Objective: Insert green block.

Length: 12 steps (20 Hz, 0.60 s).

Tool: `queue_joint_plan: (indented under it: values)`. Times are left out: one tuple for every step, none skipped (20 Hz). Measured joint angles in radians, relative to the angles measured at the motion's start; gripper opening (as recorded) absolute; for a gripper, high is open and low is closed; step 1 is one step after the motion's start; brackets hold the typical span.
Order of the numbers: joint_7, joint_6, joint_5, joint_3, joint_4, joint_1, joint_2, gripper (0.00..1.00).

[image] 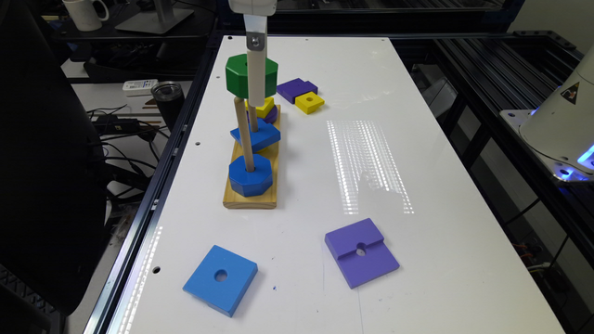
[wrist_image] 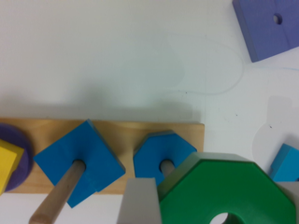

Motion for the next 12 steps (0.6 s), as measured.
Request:
queue_joint_plan:
  values:
    - [0.0, 0.0, 0.0, 0.0, 0.001, 0.0, 0.001, 0.0]
    - [0.0, 0.0, 0.0, 0.001, 0.002, 0.0, 0.002, 0.0]
    - [0.0, 0.0, 0.0, 0.001, 0.003, 0.0, 0.003, 0.0]
    - [0.001, 0.0, 0.0, 0.001, 0.005, 0.0, 0.004, 0.0]
    - [0.001, 0.0, 0.0, 0.001, 0.005, 0.0, 0.005, 0.0]
    - [0.001, 0.0, 0.0, 0.001, 0.006, 0.0, 0.005, 0.0]
    - [0.001, 0.0, 0.0, 0.001, 0.006, 0.0, 0.005, 0.0]
    - [0.001, 0.0, -0.0001, 0.001, 0.006, 0.0, 0.005, 0.0]
    - [0.001, 0.0, -0.0001, 0.001, 0.006, 0.0, 0.005, 0.0]
    - [0.001, 0.0, -0.0001, 0.001, 0.006, 0.0, 0.005, 0.0]
    - [0.001, 0.0, -0.0001, 0.001, 0.006, 0.0, 0.005, 0.0]
    - [0.001, 0.0, -0.0001, 0.001, 0.006, 0.0, 0.005, 0.0]
